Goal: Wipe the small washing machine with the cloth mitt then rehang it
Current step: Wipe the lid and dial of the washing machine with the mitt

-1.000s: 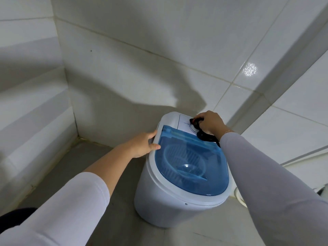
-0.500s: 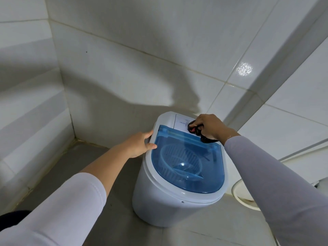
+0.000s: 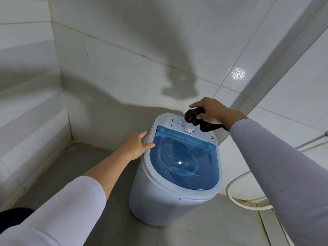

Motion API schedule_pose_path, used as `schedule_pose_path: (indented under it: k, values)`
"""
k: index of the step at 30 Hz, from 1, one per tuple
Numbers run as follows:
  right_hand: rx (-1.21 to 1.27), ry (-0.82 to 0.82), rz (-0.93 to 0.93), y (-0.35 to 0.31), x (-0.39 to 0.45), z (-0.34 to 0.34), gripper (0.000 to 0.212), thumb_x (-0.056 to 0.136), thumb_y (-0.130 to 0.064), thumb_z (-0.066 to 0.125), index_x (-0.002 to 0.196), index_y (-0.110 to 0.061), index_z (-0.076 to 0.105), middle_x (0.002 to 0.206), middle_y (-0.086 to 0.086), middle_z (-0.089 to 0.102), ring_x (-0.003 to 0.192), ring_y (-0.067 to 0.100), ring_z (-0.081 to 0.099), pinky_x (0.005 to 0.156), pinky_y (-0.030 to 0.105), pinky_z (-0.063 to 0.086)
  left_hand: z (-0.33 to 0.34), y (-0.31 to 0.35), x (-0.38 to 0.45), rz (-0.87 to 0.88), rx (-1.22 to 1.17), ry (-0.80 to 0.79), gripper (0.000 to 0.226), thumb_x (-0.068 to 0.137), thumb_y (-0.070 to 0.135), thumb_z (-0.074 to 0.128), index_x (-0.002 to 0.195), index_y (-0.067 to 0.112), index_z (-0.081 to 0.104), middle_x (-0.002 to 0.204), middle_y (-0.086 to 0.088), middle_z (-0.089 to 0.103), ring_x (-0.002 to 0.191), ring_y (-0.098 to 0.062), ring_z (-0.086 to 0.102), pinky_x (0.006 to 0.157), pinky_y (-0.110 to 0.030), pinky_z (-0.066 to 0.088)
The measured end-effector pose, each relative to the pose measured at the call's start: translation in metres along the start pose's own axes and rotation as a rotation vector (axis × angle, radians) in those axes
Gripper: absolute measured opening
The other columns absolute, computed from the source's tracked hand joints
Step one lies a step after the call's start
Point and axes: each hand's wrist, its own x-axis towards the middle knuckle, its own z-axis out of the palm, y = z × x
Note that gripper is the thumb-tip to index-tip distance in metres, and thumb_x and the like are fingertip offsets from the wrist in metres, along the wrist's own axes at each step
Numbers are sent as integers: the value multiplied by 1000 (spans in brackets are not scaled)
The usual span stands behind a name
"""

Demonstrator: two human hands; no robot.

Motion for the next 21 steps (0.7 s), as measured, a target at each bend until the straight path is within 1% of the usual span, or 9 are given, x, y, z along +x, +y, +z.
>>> schedule_pose_path:
  k: [4, 7, 10, 12, 14, 16, 17, 19, 21]
  values:
    - [65, 52, -80, -35, 10, 22, 49, 87, -10, 58, 135, -21, 49, 136, 11, 50, 127, 29, 44, 105, 35, 35, 4, 0, -11, 15, 8, -50, 76, 87, 49, 56, 149, 20, 23, 152, -3, 34, 137, -25, 38, 109, -37, 34]
    - [160, 132, -155, -59, 14, 39, 44, 86, -3, 54, 128, -17, 56, 130, 10, 57, 121, 27, 50, 100, 30, 38, 5, -2, -18, 22, 17, -122, 90, 79, 52, 65, 150, 19, 19, 154, -2, 31, 138, -22, 36, 110, -36, 34]
    - [181, 186, -217, -72, 19, 58, 47, 86, 0, 53, 130, -16, 54, 135, 9, 51, 127, 27, 43, 103, 30, 34, 4, -3, -20, 17, 54, -120, 94, 77, 51, 68, 149, 18, 18, 155, -3, 27, 140, -23, 32, 109, -34, 32]
    - [141, 146, -220, -76, 20, 70, 49, 87, -5, 54, 134, -20, 50, 147, 6, 40, 135, 26, 35, 110, 33, 29, 4, -3, -21, 12, 67, -101, 94, 76, 50, 69, 149, 17, 20, 154, -3, 29, 139, -23, 34, 108, -33, 32]
    - [109, 54, -190, -78, 18, 77, 50, 90, -23, 54, 138, -26, 43, 155, -1, 27, 141, 24, 26, 115, 38, 27, 5, -3, -22, 18, 68, -93, 91, 77, 49, 69, 148, 16, 23, 152, -3, 34, 137, -23, 37, 106, -32, 33]
    - [105, 40, -153, -82, 15, 82, 51, 90, -40, 50, 139, -31, 41, 157, -6, 22, 143, 21, 23, 115, 43, 27, 6, -3, -21, 16, 63, -97, 91, 77, 49, 69, 148, 16, 23, 152, -4, 35, 136, -24, 38, 105, -32, 34]
    - [105, 51, -145, -85, 13, 82, 50, 91, -44, 47, 139, -32, 40, 157, -8, 22, 143, 21, 22, 115, 45, 26, 6, -3, -21, 16, 65, -98, 92, 77, 49, 69, 148, 17, 22, 152, -4, 34, 136, -24, 38, 105, -33, 34]
    - [49, 38, -171, -87, 12, 86, 46, 95, -41, 39, 140, -31, 39, 157, -8, 21, 144, 22, 21, 116, 45, 25, 6, -4, -20, 20, 81, -99, 92, 77, 50, 68, 149, 17, 22, 153, -4, 32, 137, -24, 36, 107, -34, 34]
    - [-93, -27, -233, -91, 10, 90, 43, 101, -30, 30, 142, -21, 37, 158, -6, 20, 146, 21, 15, 118, 38, 19, 6, -5, -20, 18, 85, -105, 93, 77, 51, 68, 149, 16, 20, 155, -4, 29, 139, -24, 34, 108, -35, 33]
